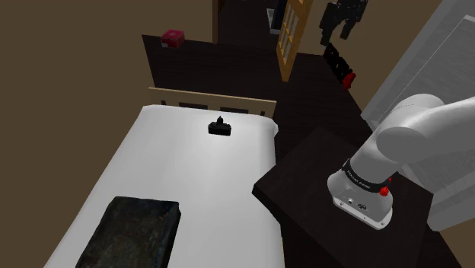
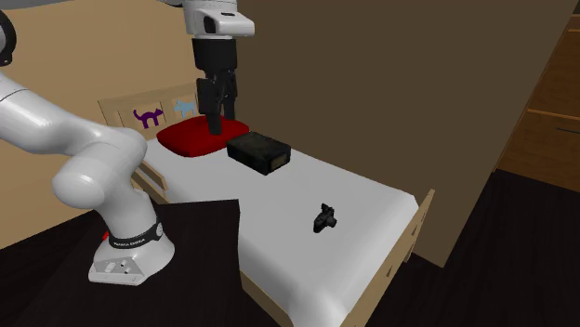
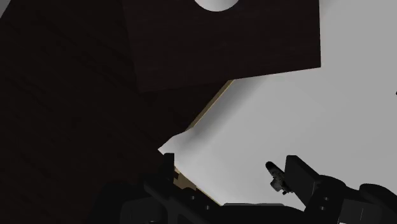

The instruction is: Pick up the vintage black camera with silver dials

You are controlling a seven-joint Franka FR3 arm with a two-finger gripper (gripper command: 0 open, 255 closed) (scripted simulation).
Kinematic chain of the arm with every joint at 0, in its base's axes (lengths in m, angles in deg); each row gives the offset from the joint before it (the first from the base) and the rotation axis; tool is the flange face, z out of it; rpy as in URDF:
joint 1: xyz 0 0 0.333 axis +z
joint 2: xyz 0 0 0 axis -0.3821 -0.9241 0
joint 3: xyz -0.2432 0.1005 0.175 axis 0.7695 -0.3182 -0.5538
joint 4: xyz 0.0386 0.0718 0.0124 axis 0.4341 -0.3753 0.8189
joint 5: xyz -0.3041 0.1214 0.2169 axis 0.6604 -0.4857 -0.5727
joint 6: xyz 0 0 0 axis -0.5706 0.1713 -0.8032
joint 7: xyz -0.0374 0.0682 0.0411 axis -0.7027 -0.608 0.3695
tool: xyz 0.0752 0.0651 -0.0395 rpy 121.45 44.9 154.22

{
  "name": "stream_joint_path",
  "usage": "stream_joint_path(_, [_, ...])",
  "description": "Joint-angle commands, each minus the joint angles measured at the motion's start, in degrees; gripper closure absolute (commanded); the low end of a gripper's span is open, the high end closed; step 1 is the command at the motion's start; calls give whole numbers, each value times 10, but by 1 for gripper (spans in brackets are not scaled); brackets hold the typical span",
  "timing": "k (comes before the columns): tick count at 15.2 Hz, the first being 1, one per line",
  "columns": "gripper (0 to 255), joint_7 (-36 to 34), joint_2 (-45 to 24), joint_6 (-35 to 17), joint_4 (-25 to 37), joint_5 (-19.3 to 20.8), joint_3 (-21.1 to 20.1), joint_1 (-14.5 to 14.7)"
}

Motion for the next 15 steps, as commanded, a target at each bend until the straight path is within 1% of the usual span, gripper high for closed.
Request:
stream_joint_path(1, [0,0,0,0,0,0,0,0])
stream_joint_path(8, [0,-33,-73,-135,-60,-19,-23,18])
stream_joint_path(15, [0,-63,-185,-271,-82,-32,-47,35])
